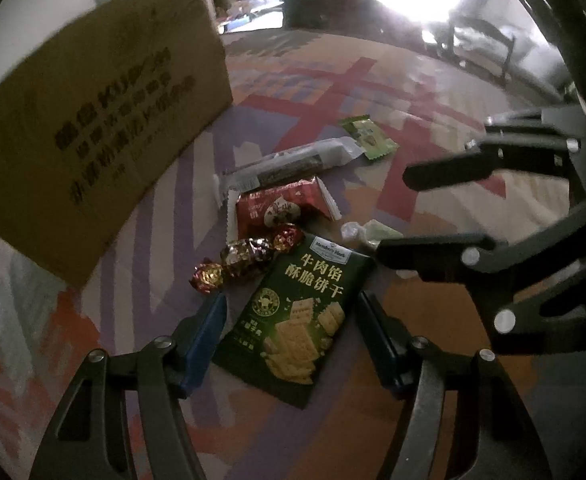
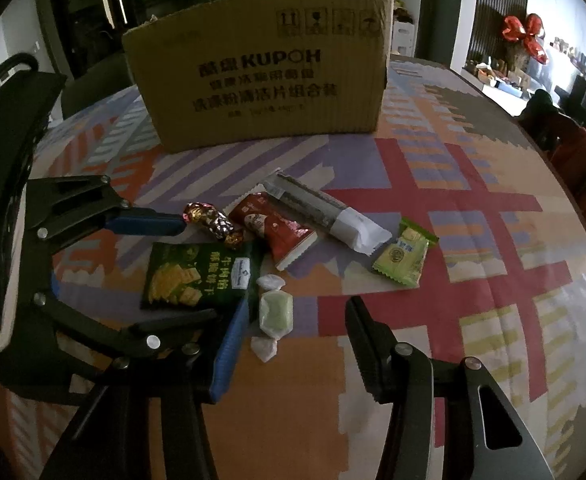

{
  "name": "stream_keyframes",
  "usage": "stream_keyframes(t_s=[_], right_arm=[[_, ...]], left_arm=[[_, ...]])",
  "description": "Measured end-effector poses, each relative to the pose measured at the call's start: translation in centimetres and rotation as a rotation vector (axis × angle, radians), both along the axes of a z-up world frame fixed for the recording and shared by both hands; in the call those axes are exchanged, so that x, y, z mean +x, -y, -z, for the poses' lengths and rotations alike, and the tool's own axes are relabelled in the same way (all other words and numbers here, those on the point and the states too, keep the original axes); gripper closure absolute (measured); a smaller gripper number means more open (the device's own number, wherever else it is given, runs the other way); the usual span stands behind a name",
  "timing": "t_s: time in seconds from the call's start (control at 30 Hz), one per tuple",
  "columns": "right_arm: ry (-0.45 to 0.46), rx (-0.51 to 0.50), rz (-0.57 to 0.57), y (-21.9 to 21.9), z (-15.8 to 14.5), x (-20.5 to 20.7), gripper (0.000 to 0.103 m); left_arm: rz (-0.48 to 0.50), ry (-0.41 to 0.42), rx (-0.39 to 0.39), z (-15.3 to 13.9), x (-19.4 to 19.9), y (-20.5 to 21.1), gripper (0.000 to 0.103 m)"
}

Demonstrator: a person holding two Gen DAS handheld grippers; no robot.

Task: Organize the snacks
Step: 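Move the left tool to the green cracker bag while the right tool approaches the small white candy, then grasp the green cracker bag with the left tool while the right tool grasps the white candy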

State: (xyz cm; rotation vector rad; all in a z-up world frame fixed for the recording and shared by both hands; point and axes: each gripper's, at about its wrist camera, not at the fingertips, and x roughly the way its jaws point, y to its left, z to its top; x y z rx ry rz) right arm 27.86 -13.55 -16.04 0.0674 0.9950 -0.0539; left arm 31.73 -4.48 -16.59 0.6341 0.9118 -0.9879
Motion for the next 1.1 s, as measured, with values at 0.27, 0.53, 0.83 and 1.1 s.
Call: stream_keyframes(t_s=[0.27,0.53,0.83,1.1], right_arm=[[-0.007,0.017,-0.017,0.0,0.4,0.2,0.057],[-0.007,0.015,-0.052,-0.3,0.6,0.2,0.064],[-0.023,-0.005,-0.095,-0.6,1.2,0.7,0.080],[0.003,0.001,-0.113,-0.2,0.1,0.1,0.083]], left_arm=[[-0.083,-0.045,-0.032,0.0,-0.5,-0.7,0.053],[-0.274,-0.091,-0.062,-1.0,-1.2,-2.4,0.057],[-0.389,-0.100,-0.088,-1.7,-2.1,-3.1,0.057],[-0.535,-0.091,-0.128,-3.0,-2.6,-4.2,0.057]])
